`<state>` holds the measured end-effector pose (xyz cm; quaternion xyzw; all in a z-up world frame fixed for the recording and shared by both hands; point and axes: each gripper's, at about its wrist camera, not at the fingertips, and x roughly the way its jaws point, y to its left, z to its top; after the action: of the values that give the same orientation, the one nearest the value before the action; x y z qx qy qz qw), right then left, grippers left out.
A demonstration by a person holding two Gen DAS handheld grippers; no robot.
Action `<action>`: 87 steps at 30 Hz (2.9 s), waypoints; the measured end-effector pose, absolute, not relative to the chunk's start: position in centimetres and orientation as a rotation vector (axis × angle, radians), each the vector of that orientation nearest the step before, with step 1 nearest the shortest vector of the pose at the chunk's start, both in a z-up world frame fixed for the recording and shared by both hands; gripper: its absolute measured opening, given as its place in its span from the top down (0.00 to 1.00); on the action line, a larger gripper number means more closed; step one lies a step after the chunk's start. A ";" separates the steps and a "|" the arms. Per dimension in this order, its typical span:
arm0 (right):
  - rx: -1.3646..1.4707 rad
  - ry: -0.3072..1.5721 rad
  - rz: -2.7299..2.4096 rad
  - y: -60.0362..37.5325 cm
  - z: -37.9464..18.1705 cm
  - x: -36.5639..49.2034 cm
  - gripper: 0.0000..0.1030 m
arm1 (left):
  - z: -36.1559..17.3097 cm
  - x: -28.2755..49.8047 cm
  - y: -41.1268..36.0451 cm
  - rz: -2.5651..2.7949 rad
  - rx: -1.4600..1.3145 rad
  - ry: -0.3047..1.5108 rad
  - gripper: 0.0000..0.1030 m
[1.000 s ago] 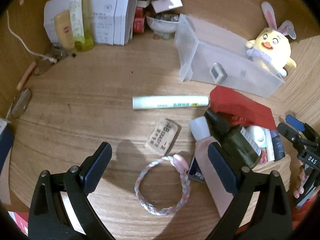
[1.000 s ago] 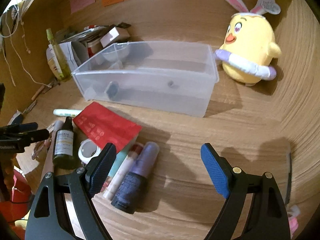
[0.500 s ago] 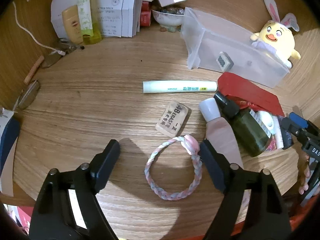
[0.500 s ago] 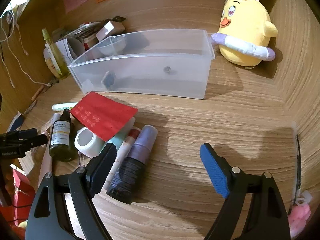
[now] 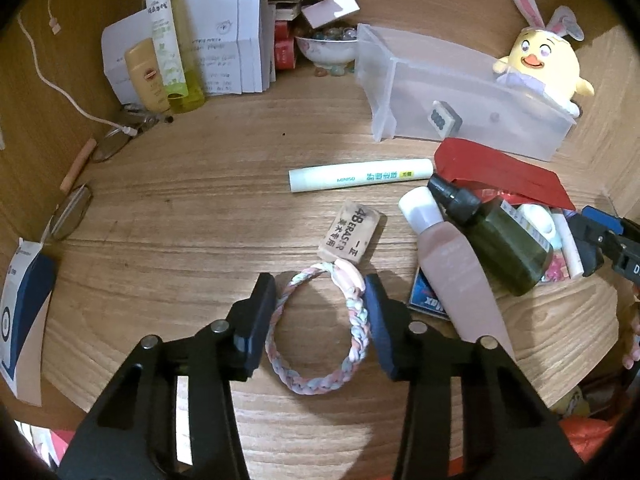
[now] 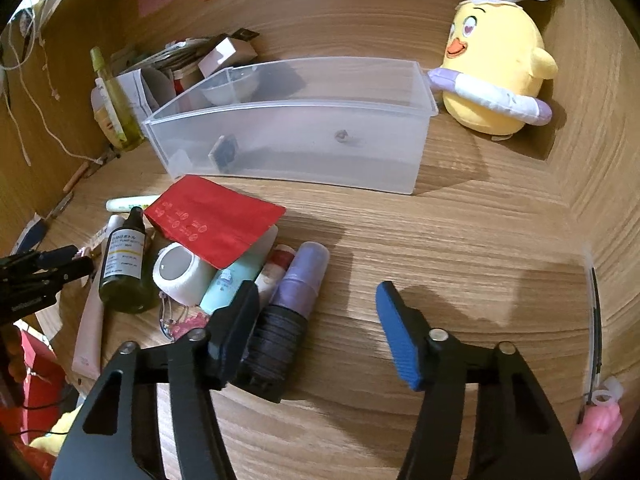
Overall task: Organize objects
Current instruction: 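Grasp the braided bracelet with the left tool while the right tool grasps the dark bottle, then carry the bracelet and dark bottle toward the plastic box with both tools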
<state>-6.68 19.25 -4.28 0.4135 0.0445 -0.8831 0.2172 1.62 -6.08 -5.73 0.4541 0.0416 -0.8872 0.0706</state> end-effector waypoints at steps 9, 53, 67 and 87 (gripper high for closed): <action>1.178 0.120 -2.450 19.4 -4.8 -7.2 0.71 | -5.5 2.0 -7.4 -2.695 1.354 0.268 0.90; 0.953 0.079 -2.559 20.3 1.2 -9.4 0.88 | 5.8 -3.9 -5.7 -2.941 0.973 0.204 0.91; 0.948 0.097 -2.618 22.4 0.6 -8.0 0.41 | 5.6 -8.3 -3.5 -3.019 1.014 0.209 0.91; 1.021 0.062 -2.582 23.2 -0.6 -7.1 0.78 | 4.7 -13.4 -0.5 -3.058 1.075 0.113 0.91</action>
<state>-7.11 23.16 -0.57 0.3615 0.0219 -0.9143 0.1815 -13.38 -0.52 4.69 0.3311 0.0348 -0.9416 -0.0508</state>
